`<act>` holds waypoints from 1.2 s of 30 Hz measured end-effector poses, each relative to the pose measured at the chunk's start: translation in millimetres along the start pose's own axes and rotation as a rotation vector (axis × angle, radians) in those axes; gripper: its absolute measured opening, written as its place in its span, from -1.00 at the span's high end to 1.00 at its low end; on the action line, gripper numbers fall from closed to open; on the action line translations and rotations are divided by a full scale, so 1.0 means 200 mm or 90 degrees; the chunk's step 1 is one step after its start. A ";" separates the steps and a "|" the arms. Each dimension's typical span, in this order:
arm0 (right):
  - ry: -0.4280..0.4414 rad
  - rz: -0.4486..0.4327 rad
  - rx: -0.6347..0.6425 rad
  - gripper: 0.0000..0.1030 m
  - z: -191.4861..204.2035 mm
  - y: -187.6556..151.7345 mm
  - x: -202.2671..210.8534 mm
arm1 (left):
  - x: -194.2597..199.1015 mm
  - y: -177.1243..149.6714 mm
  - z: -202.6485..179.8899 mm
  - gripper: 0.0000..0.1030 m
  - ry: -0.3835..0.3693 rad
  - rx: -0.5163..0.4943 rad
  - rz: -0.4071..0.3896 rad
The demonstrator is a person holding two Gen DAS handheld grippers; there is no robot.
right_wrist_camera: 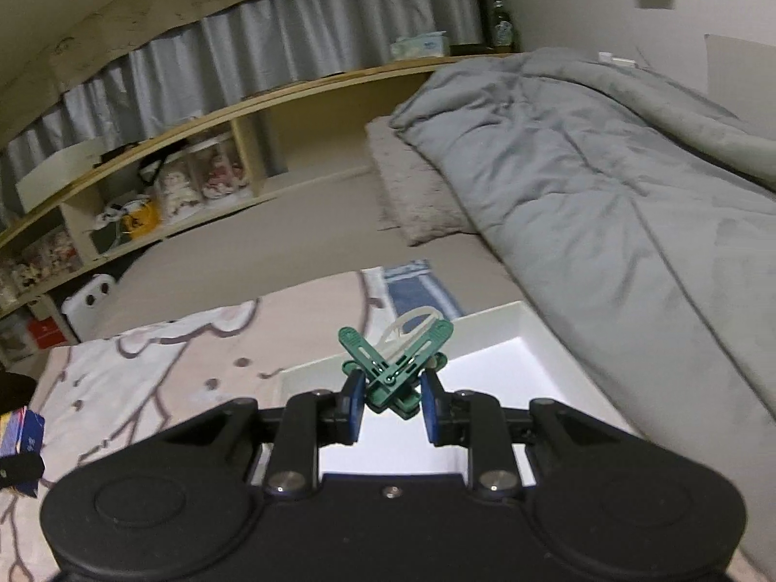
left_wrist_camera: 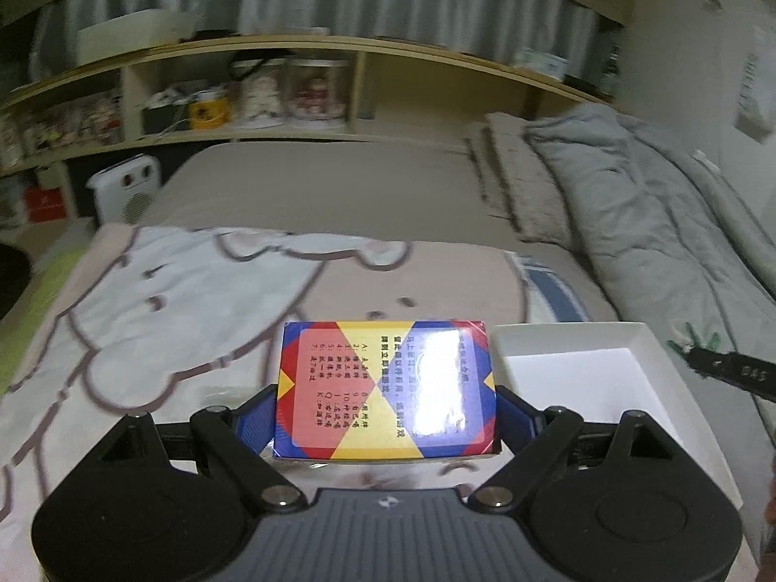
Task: Organize objects
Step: 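Lift the card box and clothespins and carry them toward the white tray, then lower both items into the tray and open both tools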
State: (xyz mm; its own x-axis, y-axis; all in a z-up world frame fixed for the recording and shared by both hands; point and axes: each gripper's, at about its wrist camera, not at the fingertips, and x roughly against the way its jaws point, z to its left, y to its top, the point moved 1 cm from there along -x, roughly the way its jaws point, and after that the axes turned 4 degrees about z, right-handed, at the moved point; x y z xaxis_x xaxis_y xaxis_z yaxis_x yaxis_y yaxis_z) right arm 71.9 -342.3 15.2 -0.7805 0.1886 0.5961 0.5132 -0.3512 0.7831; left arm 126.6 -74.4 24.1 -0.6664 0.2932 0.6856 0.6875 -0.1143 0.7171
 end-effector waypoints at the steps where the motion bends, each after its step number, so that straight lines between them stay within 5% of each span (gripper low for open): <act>1: -0.002 0.001 -0.002 0.51 -0.03 0.00 -0.01 | -0.02 0.01 -0.04 -0.73 -0.006 -0.003 0.000; 15: -0.002 0.048 -0.016 0.51 -0.22 -0.03 -0.14 | -0.47 0.07 -0.61 -0.73 -0.085 -0.009 0.075; 29: 0.008 0.095 -0.031 0.50 -0.30 -0.07 -0.32 | -0.78 0.08 -0.71 -0.75 -0.071 0.042 0.127; 31: -0.001 0.111 -0.035 0.33 -0.29 -0.09 -0.35 | -0.82 0.07 -0.72 -0.87 -0.068 0.036 0.145; 33: -0.012 0.137 -0.040 -0.29 -0.30 -0.11 -0.37 | -0.83 0.06 -0.73 -0.91 -0.059 0.013 0.168; 36: -0.014 0.173 -0.021 -0.32 -0.31 -0.13 -0.36 | -0.81 0.03 -0.74 -0.91 -0.042 -0.022 0.177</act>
State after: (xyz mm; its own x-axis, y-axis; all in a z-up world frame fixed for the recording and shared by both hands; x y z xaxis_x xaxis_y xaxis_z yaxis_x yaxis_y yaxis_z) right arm 92.6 -404.1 -60.2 -0.6069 0.1032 0.7880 0.6909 -0.4217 0.5873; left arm 196.8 -263.5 -64.4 -0.4327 0.3066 0.8478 0.8300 -0.2316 0.5074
